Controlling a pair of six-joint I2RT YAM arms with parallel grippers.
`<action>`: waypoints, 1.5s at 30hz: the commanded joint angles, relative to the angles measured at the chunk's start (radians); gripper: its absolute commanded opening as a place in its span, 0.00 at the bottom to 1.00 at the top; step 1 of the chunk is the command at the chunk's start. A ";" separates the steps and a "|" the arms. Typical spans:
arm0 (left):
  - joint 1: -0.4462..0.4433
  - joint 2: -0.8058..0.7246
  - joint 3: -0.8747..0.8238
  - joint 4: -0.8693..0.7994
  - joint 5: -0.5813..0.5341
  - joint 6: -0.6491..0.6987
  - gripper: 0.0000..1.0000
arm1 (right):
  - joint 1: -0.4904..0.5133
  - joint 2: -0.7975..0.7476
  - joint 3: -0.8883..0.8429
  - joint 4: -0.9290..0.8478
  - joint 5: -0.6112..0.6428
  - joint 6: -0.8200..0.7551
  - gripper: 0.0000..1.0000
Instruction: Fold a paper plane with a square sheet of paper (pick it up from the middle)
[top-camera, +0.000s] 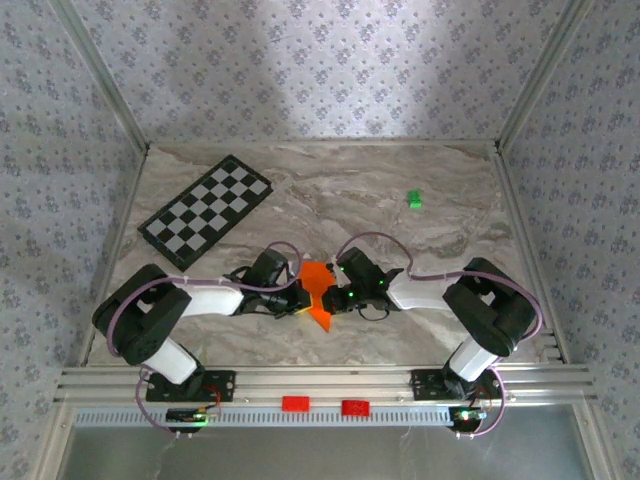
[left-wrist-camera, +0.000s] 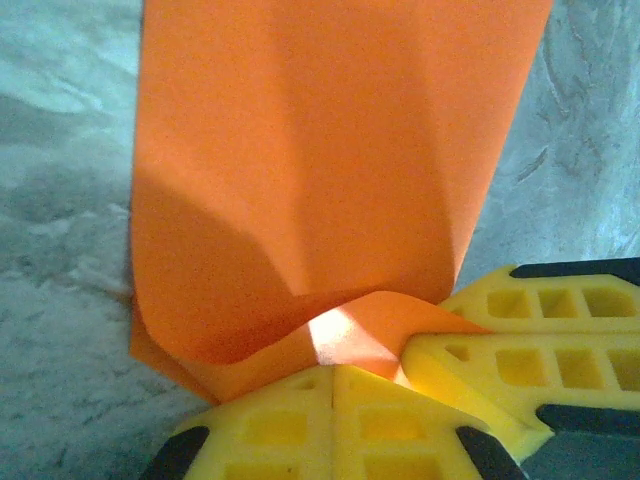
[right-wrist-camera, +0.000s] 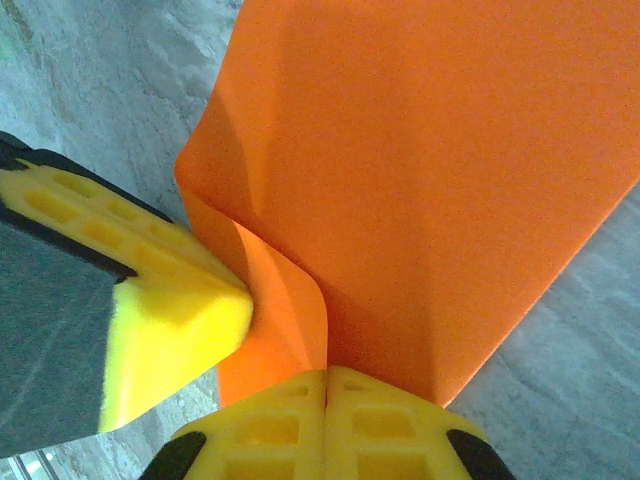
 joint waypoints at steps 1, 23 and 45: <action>-0.001 -0.072 0.060 -0.056 -0.018 0.031 0.08 | 0.005 0.022 -0.027 -0.064 0.036 0.009 0.00; -0.023 0.053 0.025 -0.118 -0.054 0.073 0.01 | 0.006 0.015 -0.013 -0.070 0.024 0.008 0.02; -0.026 0.047 0.018 -0.131 -0.076 0.106 0.00 | 0.013 -0.208 -0.035 -0.100 0.070 0.132 0.31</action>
